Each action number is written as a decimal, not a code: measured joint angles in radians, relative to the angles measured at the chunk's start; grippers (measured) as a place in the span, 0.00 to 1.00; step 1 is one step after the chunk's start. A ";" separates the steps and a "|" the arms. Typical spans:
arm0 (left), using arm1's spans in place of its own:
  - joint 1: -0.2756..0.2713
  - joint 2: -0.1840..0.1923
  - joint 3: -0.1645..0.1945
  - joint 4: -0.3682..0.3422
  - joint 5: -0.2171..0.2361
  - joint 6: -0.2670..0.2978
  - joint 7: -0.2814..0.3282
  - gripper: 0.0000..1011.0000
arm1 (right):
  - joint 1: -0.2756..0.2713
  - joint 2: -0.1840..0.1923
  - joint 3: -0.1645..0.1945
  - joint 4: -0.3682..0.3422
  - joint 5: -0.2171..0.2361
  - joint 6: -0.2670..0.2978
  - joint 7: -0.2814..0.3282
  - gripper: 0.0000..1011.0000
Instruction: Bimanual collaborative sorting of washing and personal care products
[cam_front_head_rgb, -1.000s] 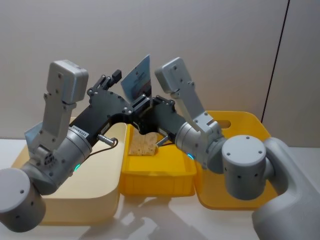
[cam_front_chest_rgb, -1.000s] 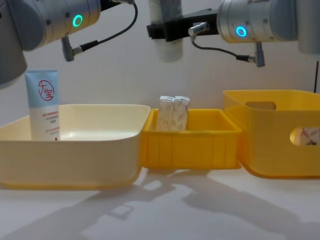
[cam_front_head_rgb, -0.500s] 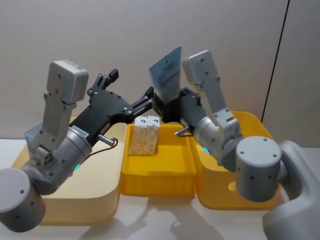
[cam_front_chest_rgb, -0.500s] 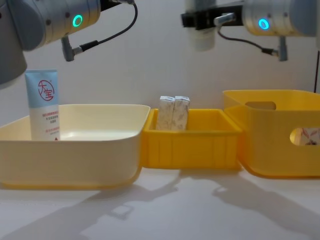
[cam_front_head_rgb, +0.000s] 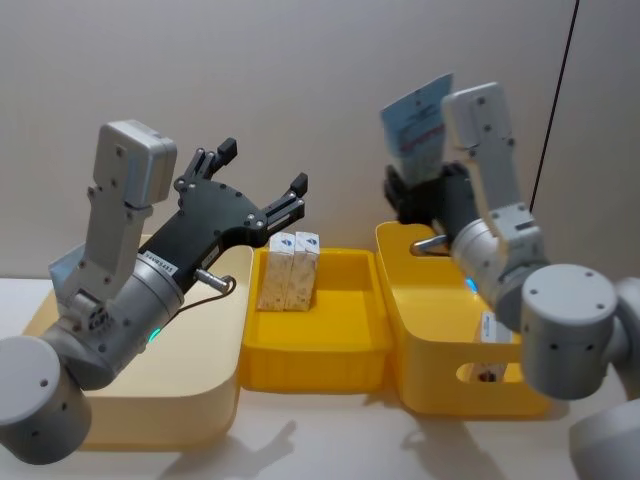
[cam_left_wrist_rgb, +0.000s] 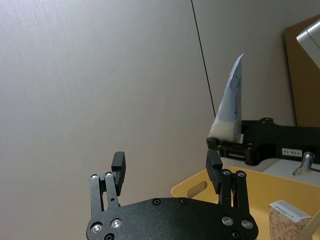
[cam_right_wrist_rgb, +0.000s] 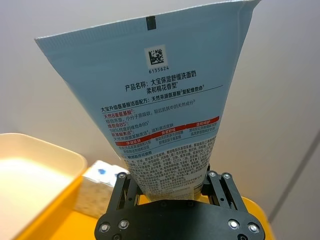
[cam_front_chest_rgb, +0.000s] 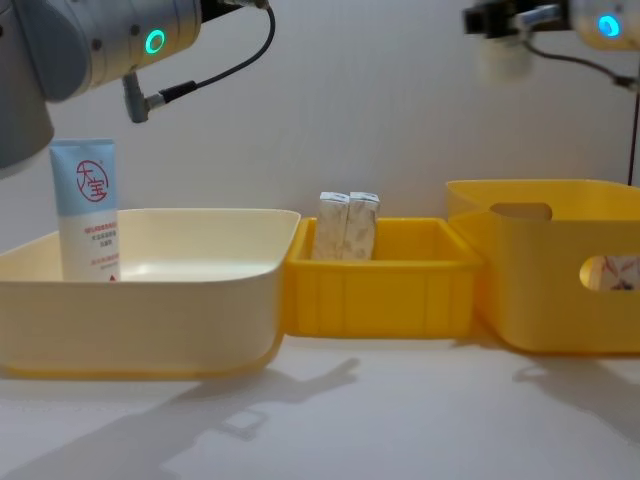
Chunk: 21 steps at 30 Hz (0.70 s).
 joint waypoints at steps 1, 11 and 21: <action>0.000 0.000 0.000 0.000 0.000 0.000 0.000 0.99 | 0.000 0.003 0.005 -0.002 -0.003 0.007 -0.004 0.55; 0.000 0.000 0.000 0.000 0.000 0.000 0.000 0.99 | 0.029 0.053 0.054 -0.014 -0.033 0.126 -0.021 0.55; 0.000 0.000 0.000 0.000 0.000 0.000 0.000 0.99 | 0.100 0.115 0.071 0.028 -0.043 0.273 0.043 0.55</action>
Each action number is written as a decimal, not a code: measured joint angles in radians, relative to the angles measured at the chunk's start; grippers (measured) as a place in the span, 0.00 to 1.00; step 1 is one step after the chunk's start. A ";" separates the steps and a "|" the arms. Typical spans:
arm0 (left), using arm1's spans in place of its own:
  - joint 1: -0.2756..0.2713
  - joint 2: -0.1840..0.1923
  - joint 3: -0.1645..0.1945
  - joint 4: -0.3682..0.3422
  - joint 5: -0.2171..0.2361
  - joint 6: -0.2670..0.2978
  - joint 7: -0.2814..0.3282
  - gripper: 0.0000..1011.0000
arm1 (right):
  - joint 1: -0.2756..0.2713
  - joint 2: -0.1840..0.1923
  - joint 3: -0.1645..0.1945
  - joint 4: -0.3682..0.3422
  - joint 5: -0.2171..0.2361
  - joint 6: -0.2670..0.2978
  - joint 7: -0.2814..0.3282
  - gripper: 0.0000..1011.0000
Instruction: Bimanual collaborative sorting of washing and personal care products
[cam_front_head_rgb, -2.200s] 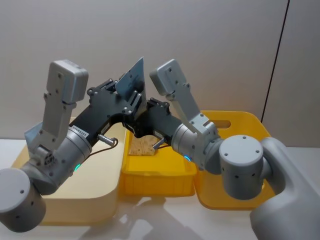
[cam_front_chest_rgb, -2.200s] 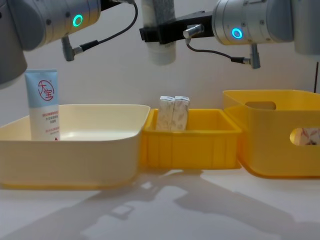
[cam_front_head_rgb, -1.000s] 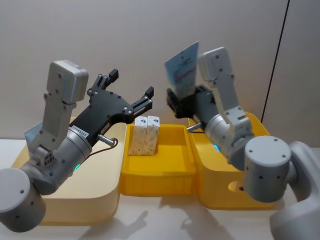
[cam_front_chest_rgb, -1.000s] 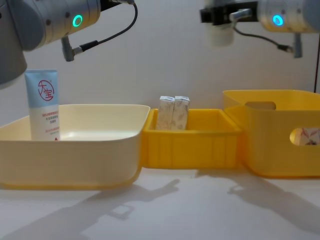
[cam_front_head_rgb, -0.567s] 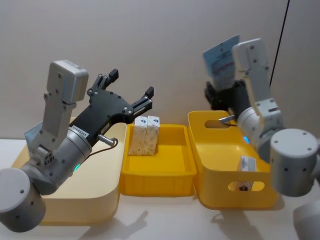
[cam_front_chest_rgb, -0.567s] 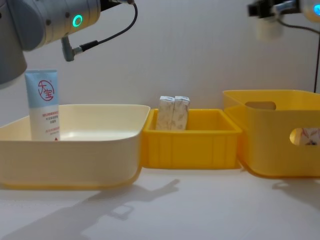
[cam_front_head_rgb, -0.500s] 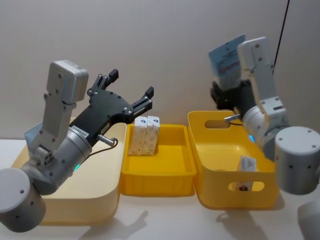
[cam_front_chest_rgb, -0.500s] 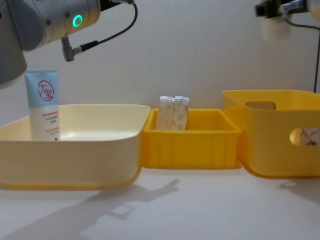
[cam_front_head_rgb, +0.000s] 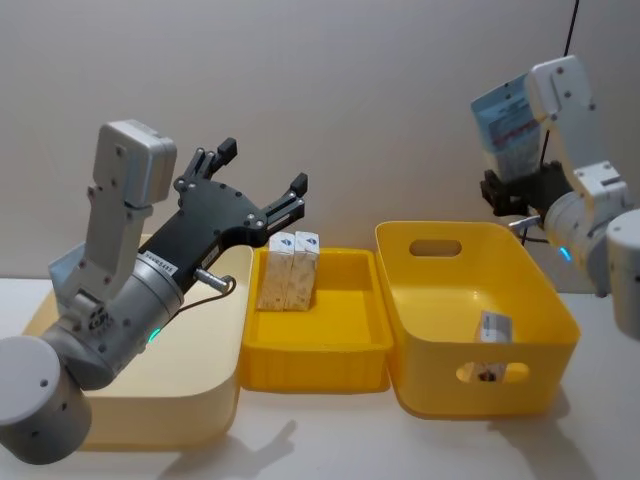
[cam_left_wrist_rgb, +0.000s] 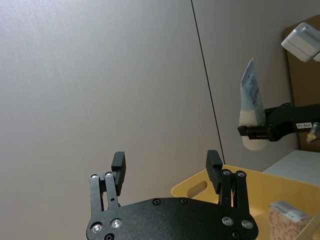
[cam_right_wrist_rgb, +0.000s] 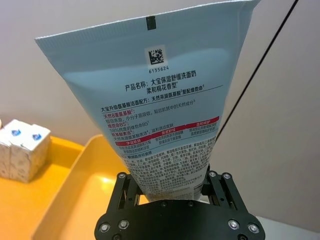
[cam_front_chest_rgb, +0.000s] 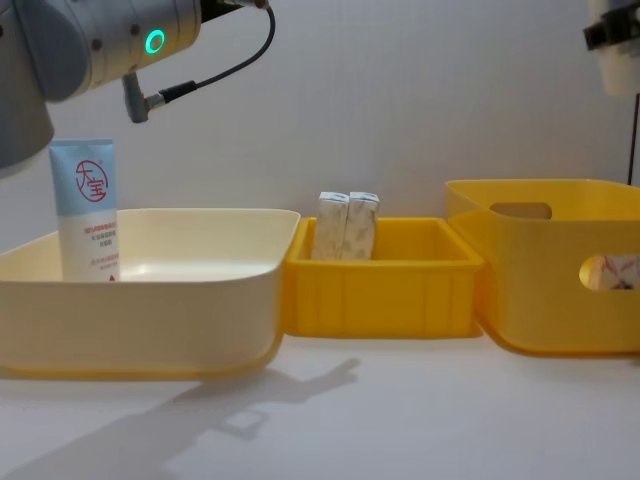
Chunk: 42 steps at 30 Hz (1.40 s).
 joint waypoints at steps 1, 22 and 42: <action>0.000 0.000 0.000 0.000 0.000 0.000 0.000 0.99 | 0.007 0.005 0.000 0.006 0.000 0.013 0.009 0.55; 0.000 0.000 0.000 0.000 0.000 0.000 0.000 0.99 | 0.240 0.086 -0.074 0.278 0.027 0.187 0.285 0.66; 0.000 0.000 0.000 0.000 0.000 0.000 0.000 0.99 | 0.348 0.105 -0.116 0.426 0.041 0.216 0.408 0.99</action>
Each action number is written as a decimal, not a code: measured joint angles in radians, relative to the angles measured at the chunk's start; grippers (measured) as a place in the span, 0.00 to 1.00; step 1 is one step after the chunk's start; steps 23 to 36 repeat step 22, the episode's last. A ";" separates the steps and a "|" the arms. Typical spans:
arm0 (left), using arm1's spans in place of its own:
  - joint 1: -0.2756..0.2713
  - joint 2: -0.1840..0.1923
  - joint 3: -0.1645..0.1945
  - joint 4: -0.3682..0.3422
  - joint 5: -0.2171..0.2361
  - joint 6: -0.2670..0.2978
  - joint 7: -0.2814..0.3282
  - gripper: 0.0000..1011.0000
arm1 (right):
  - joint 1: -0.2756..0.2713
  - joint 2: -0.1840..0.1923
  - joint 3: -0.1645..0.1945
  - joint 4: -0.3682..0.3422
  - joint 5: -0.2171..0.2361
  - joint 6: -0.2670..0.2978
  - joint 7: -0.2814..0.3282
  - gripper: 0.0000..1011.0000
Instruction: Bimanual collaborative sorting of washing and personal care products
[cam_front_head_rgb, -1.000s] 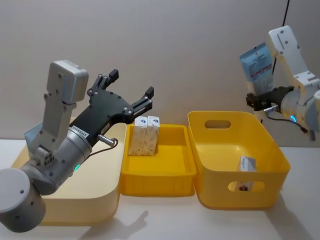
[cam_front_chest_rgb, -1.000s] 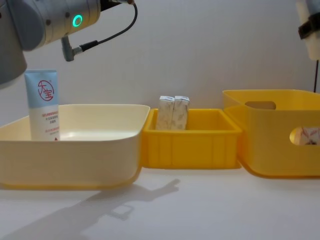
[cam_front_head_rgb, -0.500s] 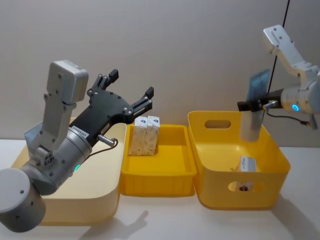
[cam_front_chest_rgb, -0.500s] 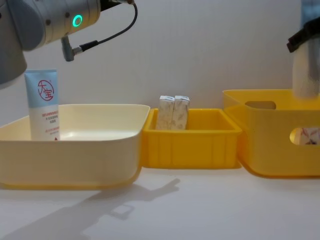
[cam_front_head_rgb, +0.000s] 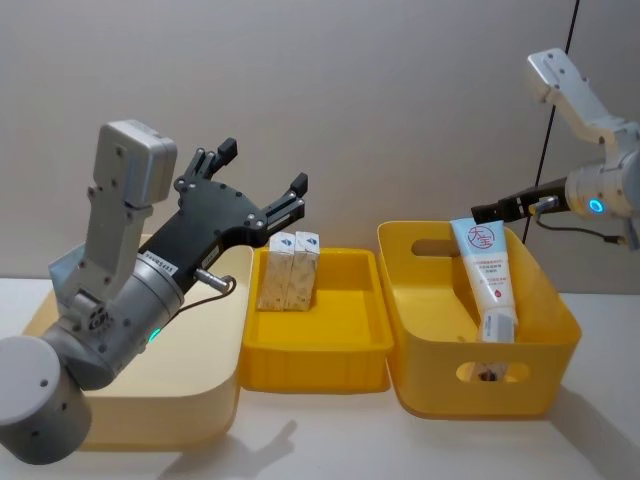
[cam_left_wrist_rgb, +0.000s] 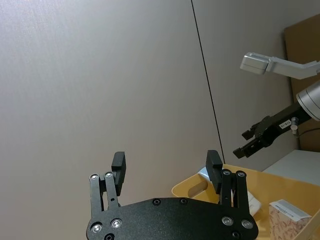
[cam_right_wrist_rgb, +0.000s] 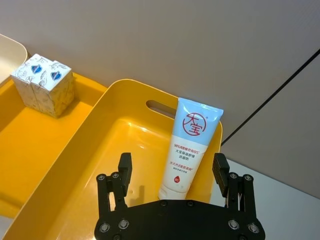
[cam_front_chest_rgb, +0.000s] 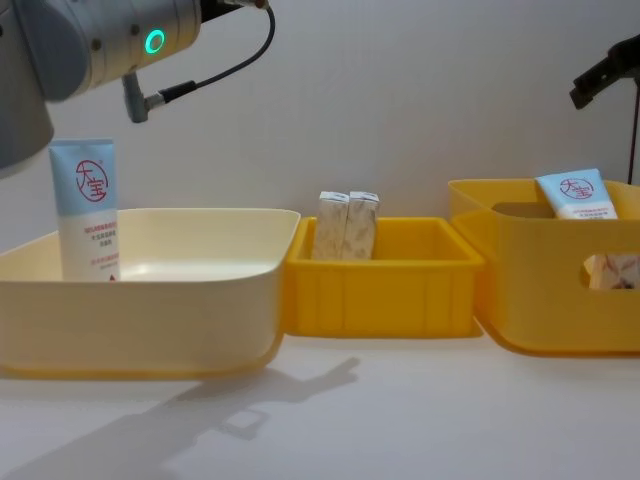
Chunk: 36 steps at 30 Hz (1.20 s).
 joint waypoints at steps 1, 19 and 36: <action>0.000 0.000 0.000 0.000 0.000 0.000 0.000 0.99 | 0.001 0.000 -0.001 0.002 0.000 0.001 0.002 0.99; 0.000 0.000 0.000 0.000 0.000 0.000 0.000 0.99 | 0.020 0.003 -0.007 0.027 0.002 0.005 0.022 0.99; 0.000 0.000 0.000 0.000 0.000 0.000 0.000 0.99 | 0.022 0.003 -0.008 0.029 0.003 0.006 0.025 0.99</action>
